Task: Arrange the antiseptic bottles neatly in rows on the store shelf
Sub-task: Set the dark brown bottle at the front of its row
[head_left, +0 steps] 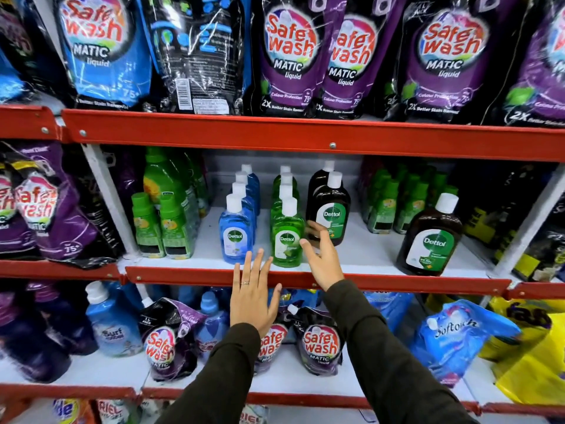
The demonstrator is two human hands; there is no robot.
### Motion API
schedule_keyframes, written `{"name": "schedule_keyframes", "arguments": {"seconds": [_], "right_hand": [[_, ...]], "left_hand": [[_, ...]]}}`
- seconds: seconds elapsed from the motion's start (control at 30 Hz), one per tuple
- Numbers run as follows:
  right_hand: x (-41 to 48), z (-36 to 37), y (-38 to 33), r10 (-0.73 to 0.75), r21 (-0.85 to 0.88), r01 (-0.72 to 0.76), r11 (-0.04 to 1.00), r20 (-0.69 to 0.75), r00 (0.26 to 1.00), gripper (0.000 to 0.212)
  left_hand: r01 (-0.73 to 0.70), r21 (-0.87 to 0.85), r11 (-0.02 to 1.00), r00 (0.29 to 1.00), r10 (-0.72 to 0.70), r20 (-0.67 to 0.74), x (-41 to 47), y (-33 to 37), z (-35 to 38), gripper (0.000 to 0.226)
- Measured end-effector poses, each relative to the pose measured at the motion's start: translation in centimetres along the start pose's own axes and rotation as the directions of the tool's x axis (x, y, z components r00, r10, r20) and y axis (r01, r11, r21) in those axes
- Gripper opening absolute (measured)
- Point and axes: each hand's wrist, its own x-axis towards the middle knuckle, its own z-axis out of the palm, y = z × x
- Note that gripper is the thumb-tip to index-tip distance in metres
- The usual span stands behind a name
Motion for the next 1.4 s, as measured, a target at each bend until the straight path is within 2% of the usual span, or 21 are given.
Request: {"name": "schedule_keyframes", "arguments": {"seconds": [0.1, 0.2, 0.3, 0.37, 0.43, 0.53, 0.6, 0.67, 0.77, 0.83, 0.93, 1.07, 1.4], "right_hand": [[-0.6, -2.0, -0.4, -0.058, -0.036, 0.053, 0.998, -0.147, 0.987, 0.04], [-1.4, -5.7, -0.8, -0.115, -0.045, 0.106, 0.993, -0.34, 0.934, 0.033], [-2.2, -9.4, -1.3, -0.212, -0.168, 0.145, 0.975, -0.508, 0.835, 0.03], [-2.8, -12.4, -1.2, -0.31, -0.344, 0.116, 0.932, -0.586, 0.749, 0.03], [-3.1, -15.0, -0.8, -0.356, -0.463, 0.022, 0.886, -0.651, 0.671, 0.04], [-3.2, -17.4, -0.5, -0.278, -0.419, -0.111, 0.901, -0.755, 0.594, 0.068], [-2.9, -19.0, 0.3, -0.171, -0.36, -0.187, 0.914, -0.76, 0.627, 0.089], [-2.4, -20.5, 1.2, -0.057, -0.283, -0.21, 0.936, -0.71, 0.702, 0.097], [-1.9, -22.1, 2.0, 0.029, -0.161, -0.152, 0.975, -0.59, 0.807, 0.076], [-1.8, -22.9, 2.1, 0.054, -0.096, -0.13, 0.987, -0.561, 0.826, 0.064], [-1.8, -23.9, 1.6, 0.091, 0.002, -0.107, 0.994, -0.547, 0.832, 0.064], [-1.9, -23.5, 0.8, 0.072, 0.004, -0.082, 0.997, -0.51, 0.857, 0.063], [0.9, -16.1, -1.4, 0.051, 0.091, -0.028, 0.995, -0.266, 0.963, 0.055]], "left_hand": [[0.019, -0.002, 1.0, 1.0, -0.019, -0.006, 0.0, 0.1, -0.1, 0.063], [0.032, -0.012, 0.999, 0.999, -0.032, -0.014, -0.1, 0.8, 0.0, 0.063], [0.067, -0.036, 0.997, 0.997, -0.068, -0.031, -0.1, 0.6, 0.2, 0.065], [0.077, -0.044, 0.996, 0.996, -0.079, -0.042, -0.2, 0.9, 0.3, 0.066], [0.078, -0.054, 0.995, 0.996, -0.081, -0.047, -0.2, 1.3, 0.4, 0.065], [0.082, -0.038, 0.996, 0.995, -0.083, -0.049, -0.2, 1.3, 0.5, 0.066], [0.087, -0.023, 0.996, 0.995, -0.088, -0.047, -0.1, 1.4, 0.5, 0.066], [0.087, -0.017, 0.996, 0.995, -0.088, -0.044, -0.1, 1.4, 0.4, 0.067], [0.079, -0.01, 0.997, 0.996, -0.079, -0.038, -0.1, 1.3, 0.3, 0.067], [0.08, -0.007, 0.997, 0.996, -0.08, -0.028, -0.1, 1.3, 0.2, 0.067], [0.09, -0.015, 0.996, 0.996, -0.09, -0.019, -0.1, 1.4, 0.0, 0.068], [0.086, -0.004, 0.996, 0.996, -0.086, -0.009, -0.1, 1.4, 0.0, 0.067], [0.083, 0.002, 0.997, 0.996, -0.083, -0.009, -0.1, 1.3, 0.1, 0.064]]}}
